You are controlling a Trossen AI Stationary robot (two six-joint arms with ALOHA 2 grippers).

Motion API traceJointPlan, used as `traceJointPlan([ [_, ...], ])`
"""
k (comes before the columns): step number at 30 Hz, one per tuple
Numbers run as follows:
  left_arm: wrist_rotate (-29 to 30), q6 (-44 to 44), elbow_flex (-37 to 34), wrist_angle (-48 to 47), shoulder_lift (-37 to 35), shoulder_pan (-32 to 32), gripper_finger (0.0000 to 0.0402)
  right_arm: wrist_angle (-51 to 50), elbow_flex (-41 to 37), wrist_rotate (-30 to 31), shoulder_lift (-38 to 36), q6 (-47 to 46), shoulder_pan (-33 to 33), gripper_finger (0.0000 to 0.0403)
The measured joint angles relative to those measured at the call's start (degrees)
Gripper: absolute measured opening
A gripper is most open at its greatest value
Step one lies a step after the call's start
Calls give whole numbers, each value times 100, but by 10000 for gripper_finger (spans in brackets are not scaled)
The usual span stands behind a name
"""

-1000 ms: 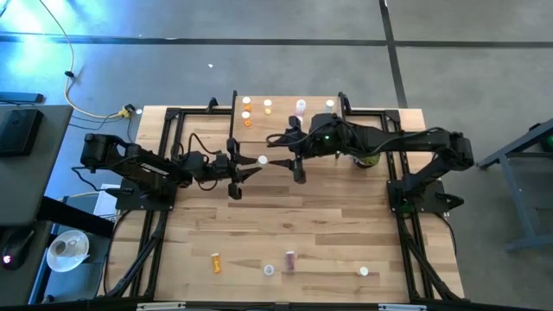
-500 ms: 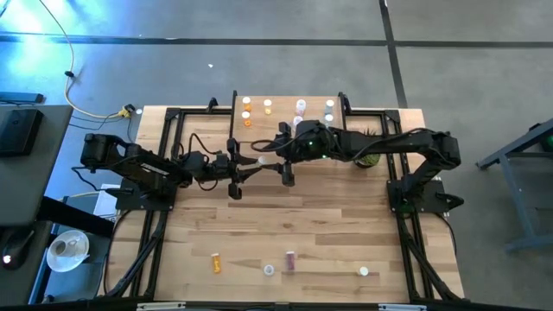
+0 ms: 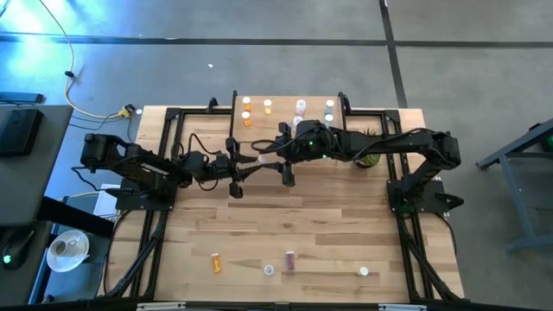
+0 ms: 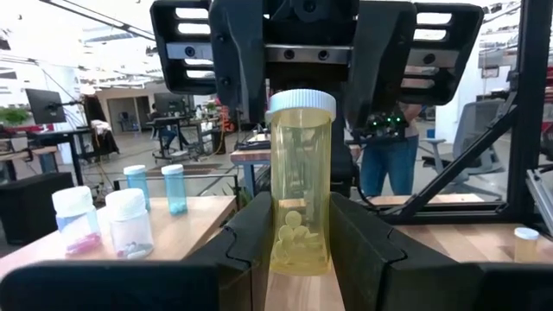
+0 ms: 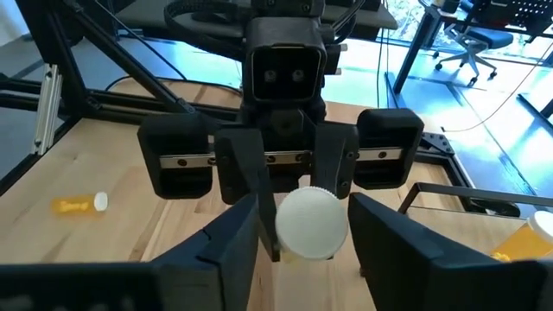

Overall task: Pick and place medicine bottles onto shelf by color
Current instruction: Put the top yellow pill bottle on the shelf aligned with the other yellow pill bottle

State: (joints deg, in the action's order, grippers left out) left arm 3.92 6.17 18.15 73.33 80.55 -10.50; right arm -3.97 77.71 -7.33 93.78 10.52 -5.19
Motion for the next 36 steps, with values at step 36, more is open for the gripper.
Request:
traceJointPlan([
  [36,373,7,7,-56,-85,-17,195,-258,174,78,9,48,-279,105],
])
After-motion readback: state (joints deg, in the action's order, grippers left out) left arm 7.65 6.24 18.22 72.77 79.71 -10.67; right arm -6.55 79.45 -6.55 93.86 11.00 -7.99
